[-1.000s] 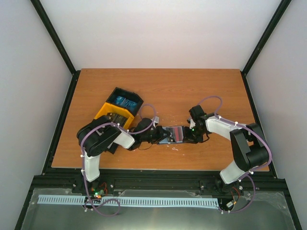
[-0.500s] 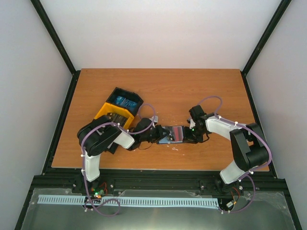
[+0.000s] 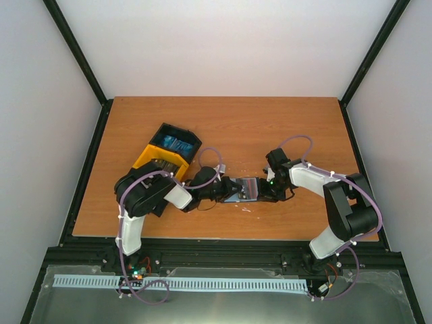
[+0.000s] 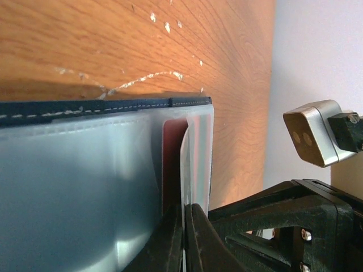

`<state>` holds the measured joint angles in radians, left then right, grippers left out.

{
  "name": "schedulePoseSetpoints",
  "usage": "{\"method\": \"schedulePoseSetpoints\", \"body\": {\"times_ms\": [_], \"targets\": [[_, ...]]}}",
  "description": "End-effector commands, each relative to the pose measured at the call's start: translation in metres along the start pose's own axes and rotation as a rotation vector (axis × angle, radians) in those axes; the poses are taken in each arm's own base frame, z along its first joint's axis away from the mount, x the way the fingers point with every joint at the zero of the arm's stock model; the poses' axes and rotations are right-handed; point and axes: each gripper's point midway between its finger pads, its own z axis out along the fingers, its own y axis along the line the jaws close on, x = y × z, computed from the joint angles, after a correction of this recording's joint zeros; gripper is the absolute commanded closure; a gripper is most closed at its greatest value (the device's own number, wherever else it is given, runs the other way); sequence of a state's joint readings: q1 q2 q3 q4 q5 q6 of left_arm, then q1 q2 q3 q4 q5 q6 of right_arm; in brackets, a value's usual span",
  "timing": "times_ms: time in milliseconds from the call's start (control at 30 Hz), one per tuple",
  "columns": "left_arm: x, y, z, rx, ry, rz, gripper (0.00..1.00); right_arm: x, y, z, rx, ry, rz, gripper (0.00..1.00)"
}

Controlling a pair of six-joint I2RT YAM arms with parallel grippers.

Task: Put the credit cards into the card holder
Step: Insert the credit card into the card holder.

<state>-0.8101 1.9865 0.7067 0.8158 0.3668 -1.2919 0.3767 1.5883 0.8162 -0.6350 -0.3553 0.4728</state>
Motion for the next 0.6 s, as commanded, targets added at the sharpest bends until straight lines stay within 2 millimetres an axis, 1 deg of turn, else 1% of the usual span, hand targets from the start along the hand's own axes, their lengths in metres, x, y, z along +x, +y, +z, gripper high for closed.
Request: {"method": "schedulePoseSetpoints", "body": {"times_ms": [0, 100, 167, 200, 300, 500, 567], "targets": [[0.006, 0.003, 0.014, -0.008, 0.034, -0.005, 0.95, 0.004, -0.003, 0.008, 0.013, 0.020, -0.001, 0.82], [0.004, 0.005, 0.016, -0.035, 0.029, 0.003, 0.88, 0.004, -0.003, 0.008, 0.013, 0.018, -0.002, 0.82], [0.002, 0.008, 0.013, -0.083, 0.021, -0.004, 0.82, 0.003, -0.003, 0.007, 0.014, 0.015, -0.004, 0.82], [0.003, 0.014, 0.009, -0.129, 0.021, -0.013, 0.79, 0.003, -0.003, 0.007, 0.014, 0.015, -0.003, 0.82], [0.004, 0.018, 0.001, -0.205, 0.021, -0.028, 0.69, 0.003, -0.002, 0.007, 0.011, 0.013, -0.004, 0.82], [0.008, 0.028, 0.003, -0.396, 0.053, -0.033, 0.56, 0.003, -0.004, 0.008, 0.016, 0.011, -0.007, 0.82], [0.008, 0.033, 0.003, -0.472, 0.062, -0.047, 0.54, 0.002, -0.004, 0.008, 0.018, 0.009, -0.008, 0.82]]}}
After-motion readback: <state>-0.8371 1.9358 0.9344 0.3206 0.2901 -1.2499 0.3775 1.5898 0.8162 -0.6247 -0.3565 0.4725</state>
